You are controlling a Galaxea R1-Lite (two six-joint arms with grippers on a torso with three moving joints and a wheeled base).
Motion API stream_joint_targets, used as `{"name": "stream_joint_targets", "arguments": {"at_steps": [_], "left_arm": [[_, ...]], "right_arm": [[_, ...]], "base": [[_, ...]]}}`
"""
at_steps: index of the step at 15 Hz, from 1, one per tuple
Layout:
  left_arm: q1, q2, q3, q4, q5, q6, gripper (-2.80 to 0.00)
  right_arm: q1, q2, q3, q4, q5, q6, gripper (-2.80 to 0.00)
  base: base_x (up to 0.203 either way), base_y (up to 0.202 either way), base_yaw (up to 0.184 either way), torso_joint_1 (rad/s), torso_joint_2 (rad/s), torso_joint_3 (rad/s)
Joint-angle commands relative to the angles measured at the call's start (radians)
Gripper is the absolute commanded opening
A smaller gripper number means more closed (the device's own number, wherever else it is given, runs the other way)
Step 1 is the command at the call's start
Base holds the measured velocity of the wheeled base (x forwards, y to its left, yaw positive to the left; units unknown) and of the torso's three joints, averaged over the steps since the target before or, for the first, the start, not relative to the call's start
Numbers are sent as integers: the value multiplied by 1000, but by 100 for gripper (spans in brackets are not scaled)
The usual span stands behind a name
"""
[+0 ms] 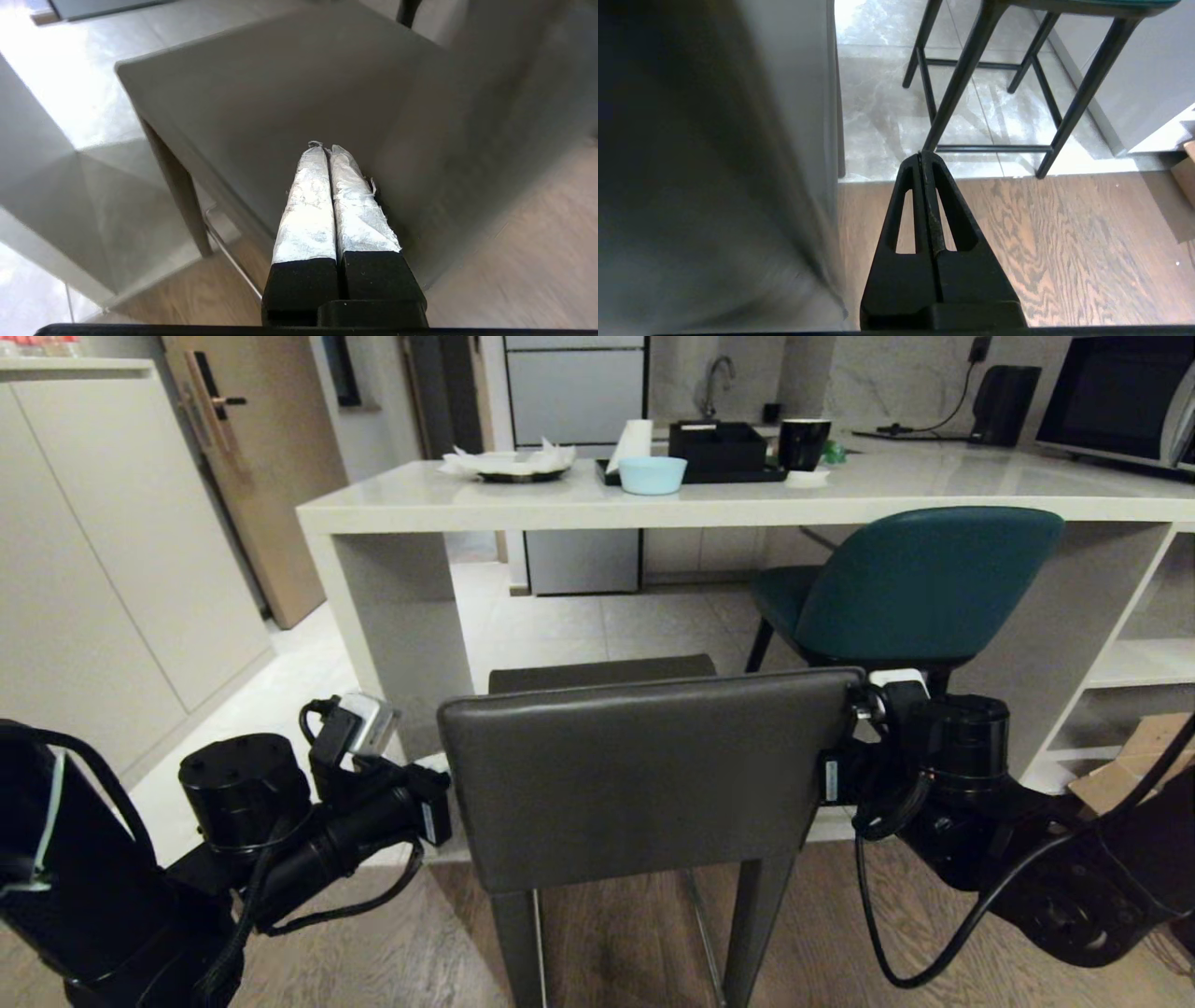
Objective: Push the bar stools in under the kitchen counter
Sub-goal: Push the gray chair back under the dining table
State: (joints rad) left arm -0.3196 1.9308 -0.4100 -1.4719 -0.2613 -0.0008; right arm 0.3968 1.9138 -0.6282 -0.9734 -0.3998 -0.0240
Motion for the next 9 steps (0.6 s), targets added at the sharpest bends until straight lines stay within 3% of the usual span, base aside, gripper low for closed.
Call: {"name": "stream_joint_targets", "arguments": {"at_steps": [1,4,9], "left_arm": [[17,42,-42,-15,23,1,-280],[24,99,-112,-12,75,2,-280],[37,145,-214,44,80,4,-280]], "right_arm": [[25,-12,12,-4,-5,4,-280],[53,-16,62,-49,-5,4,-280],[63,-2,64,-76,4,12,-280]], "base": [[0,0,0,0,0,0],[0,0,0,0,0,0],[0,0,0,0,0,0]]}}
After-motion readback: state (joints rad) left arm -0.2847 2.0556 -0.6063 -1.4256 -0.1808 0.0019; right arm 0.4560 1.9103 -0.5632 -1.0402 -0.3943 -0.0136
